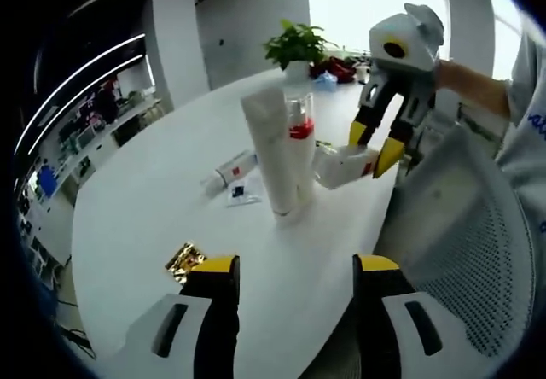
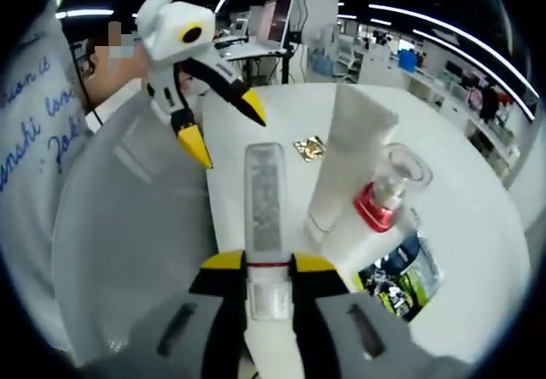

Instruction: Arrange the skincare products in the storage area until every visible bottle or jar stands upright without overlapping.

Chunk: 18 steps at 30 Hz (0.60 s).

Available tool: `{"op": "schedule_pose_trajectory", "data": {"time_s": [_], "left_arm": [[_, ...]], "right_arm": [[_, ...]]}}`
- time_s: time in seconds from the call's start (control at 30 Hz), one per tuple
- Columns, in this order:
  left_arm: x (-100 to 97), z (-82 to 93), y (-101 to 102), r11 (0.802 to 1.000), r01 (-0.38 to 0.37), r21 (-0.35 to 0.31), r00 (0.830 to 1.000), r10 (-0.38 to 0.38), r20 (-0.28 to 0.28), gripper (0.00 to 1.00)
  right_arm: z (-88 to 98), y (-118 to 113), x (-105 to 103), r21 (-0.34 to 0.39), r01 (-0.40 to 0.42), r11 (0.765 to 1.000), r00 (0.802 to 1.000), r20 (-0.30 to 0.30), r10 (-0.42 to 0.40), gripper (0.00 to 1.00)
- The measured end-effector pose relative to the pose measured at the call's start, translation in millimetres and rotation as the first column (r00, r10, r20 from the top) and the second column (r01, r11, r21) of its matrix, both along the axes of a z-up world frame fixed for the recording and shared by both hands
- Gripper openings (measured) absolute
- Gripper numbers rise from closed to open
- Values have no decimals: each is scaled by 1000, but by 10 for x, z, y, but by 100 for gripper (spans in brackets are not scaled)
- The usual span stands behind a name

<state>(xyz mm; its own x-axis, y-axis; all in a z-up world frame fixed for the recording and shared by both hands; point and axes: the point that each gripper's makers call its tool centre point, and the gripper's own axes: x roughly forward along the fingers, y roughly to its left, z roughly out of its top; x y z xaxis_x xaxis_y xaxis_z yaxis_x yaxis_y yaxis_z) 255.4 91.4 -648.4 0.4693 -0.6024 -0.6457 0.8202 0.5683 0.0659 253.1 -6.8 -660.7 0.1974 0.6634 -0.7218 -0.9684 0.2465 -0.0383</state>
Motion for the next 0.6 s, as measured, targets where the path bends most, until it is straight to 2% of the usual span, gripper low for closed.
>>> {"op": "schedule_pose_trajectory", "data": {"time_s": [0.43,0.6], "left_arm": [[-32,-13,-204,995,100,-7,995,-100,-14,41],[-26,-55,-261,990,137,28,990,-137,-18,38]], "right_arm": [[-148,192,-15,-92,-107,990,994,11,108,18],[-220,226,-5,-149,-154,977,987,23,159,18]]}}
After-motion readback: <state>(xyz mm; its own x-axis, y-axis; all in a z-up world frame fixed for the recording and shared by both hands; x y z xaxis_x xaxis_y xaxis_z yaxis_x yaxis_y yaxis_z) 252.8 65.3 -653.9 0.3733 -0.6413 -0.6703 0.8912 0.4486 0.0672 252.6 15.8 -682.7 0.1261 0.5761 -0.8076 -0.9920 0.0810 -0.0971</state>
